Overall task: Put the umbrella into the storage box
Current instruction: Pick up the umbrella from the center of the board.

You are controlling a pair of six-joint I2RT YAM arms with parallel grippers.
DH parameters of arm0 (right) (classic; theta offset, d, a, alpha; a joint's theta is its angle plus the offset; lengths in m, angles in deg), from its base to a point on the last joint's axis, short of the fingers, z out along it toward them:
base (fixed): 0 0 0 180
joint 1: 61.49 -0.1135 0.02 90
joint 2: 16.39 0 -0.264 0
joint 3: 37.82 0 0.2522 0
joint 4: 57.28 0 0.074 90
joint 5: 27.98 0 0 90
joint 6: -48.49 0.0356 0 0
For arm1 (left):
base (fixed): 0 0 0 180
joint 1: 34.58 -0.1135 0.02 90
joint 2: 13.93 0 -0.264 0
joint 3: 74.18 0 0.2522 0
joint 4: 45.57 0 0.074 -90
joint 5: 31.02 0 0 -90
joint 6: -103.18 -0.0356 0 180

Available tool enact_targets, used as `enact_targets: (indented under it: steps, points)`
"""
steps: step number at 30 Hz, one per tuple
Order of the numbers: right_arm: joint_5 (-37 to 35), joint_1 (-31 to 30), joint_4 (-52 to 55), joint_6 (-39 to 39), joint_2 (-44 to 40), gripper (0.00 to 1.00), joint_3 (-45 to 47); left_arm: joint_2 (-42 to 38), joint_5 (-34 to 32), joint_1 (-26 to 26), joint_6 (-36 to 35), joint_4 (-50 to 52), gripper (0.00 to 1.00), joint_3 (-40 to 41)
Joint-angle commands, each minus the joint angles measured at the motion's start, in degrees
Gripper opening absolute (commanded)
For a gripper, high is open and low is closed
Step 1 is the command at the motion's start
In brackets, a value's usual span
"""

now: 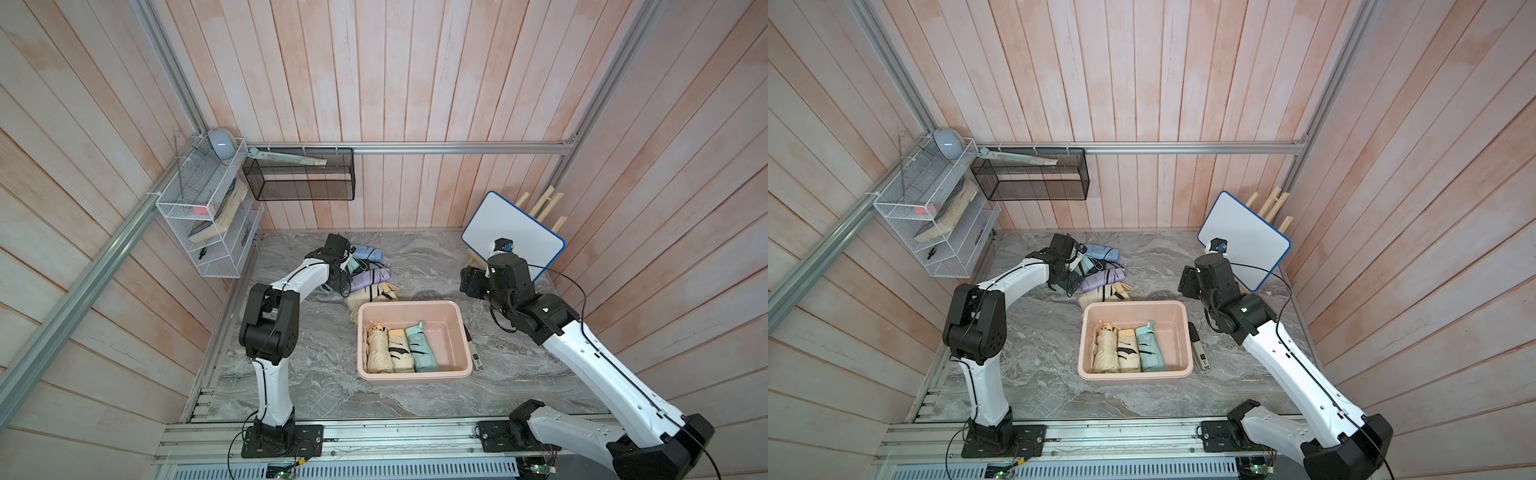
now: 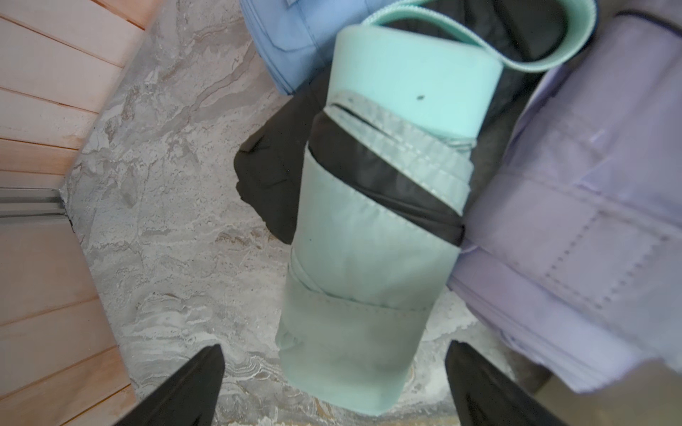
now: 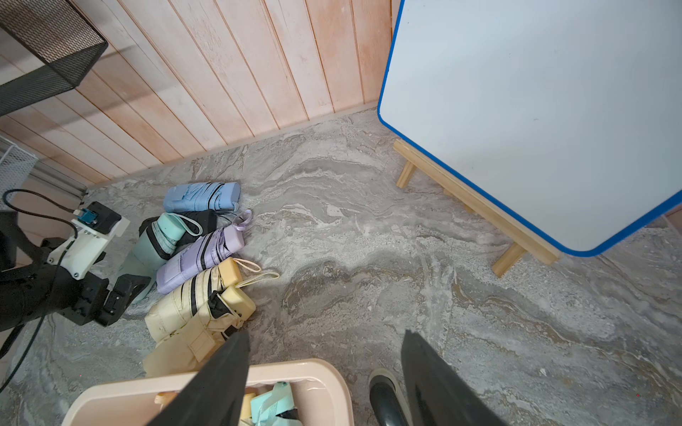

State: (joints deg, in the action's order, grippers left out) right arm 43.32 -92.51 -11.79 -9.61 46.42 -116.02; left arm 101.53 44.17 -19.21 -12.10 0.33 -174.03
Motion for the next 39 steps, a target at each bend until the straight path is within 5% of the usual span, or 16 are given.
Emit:
enact_targets:
  steps: [1, 11, 19, 24, 39]
  points:
    - [-1.8, 0.2, 1.5, 0.7, -0.8, 0.71, -0.1, 2.3, 1.0, -0.9, -1.3, 0.5, 1.00, -2.4]
    - [0.0, 0.3, 1.9, -1.7, 2.1, 0.71, -2.2, 7.1, 4.4, -1.7, -2.1, 1.4, 0.95, -5.0]
    - [2.1, 0.4, 0.2, 0.2, 2.1, 0.71, 0.1, 5.7, 3.7, -1.7, -2.3, -0.1, 0.68, -2.5]
    - [3.5, 0.4, 0.0, 0.6, 1.4, 0.71, 1.1, 2.9, 4.6, -1.7, -0.8, -1.1, 0.51, -0.8]
    - [10.5, 0.5, 11.3, 5.3, 4.6, 0.72, -0.9, -16.5, 5.7, -1.3, 9.5, -1.9, 0.44, 6.1]
